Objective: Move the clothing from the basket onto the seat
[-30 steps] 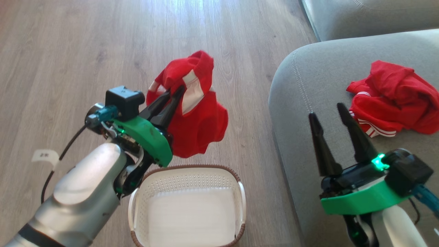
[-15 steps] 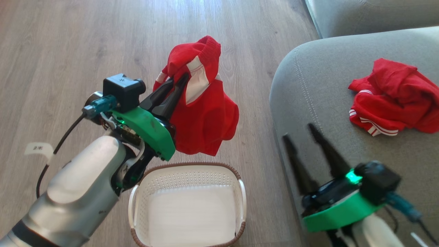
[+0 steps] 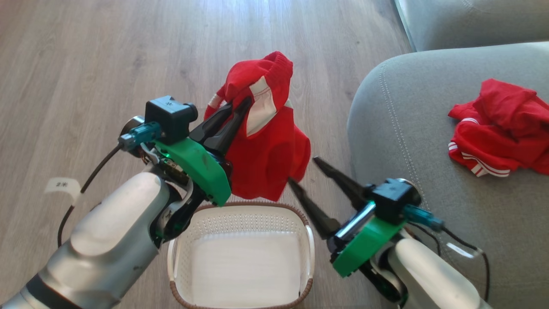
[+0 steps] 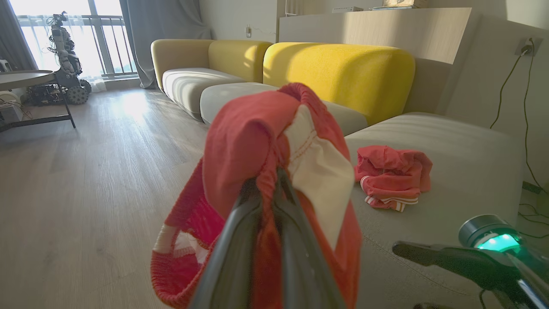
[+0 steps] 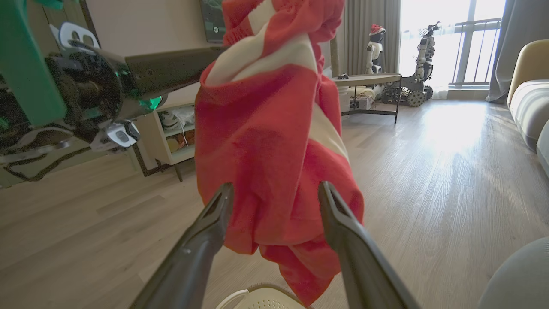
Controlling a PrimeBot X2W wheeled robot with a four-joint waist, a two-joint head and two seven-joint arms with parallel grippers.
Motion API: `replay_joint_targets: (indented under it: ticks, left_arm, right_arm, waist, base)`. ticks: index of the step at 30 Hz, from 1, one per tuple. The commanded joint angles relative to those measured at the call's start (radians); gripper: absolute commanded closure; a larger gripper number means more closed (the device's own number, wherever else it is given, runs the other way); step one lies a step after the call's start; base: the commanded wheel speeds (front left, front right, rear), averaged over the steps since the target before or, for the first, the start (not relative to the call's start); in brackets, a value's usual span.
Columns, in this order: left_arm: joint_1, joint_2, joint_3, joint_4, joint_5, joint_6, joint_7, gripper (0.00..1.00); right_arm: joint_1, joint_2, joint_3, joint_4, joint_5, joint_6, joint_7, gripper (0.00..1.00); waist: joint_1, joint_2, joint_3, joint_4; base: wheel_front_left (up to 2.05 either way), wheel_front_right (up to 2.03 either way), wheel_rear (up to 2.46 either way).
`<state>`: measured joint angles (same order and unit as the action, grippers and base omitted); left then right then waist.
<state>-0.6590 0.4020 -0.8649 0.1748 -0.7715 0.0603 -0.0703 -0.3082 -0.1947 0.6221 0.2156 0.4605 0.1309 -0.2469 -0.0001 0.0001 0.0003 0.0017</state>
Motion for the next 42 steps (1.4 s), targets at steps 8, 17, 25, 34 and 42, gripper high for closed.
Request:
replay_joint_targets:
  ticks: [8,17,25,34,42]
  left_arm:
    - [-0.09,-0.001,0.025,-0.014,-0.007,-0.015,0.005,1.0]
    - [-0.1,-0.028,0.005,-0.008,-0.011,-0.029,0.01,1.0]
    - [-0.109,-0.069,-0.029,-0.002,-0.011,-0.046,0.018,1.0]
    - [-0.113,-0.087,-0.045,0.017,-0.015,-0.057,0.015,1.0]
    - [-0.118,-0.089,-0.046,0.026,-0.018,-0.058,0.012,1.0]
  right_arm:
    - [-0.155,0.014,0.092,0.151,0.039,0.0,-0.004,0.0]
    - [-0.269,0.041,0.194,0.293,0.071,0.0,-0.008,0.0]
    - [-0.376,0.083,0.269,0.44,0.099,0.0,-0.013,0.0]
    - [-0.42,0.115,0.253,0.473,0.114,0.0,-0.015,0.0]
    - [-0.416,0.126,0.219,0.47,0.104,0.0,-0.015,0.0]
  waist:
    - [0.0001,-0.0001,-0.01,0.03]
    - [0.0001,-0.0001,-0.012,0.064]
    - [0.0001,-0.0001,-0.01,0.101]
    - [0.0001,-0.0001,-0.009,0.12]
    - [0.0001,-0.0001,-0.006,0.124]
  base:
    - [0.0,0.0,0.0]
    - [0.0,0.0,0.0]
    - [0.0,0.0,0.0]
    - [0.0,0.0,0.0]
    - [0.0,0.0,0.0]
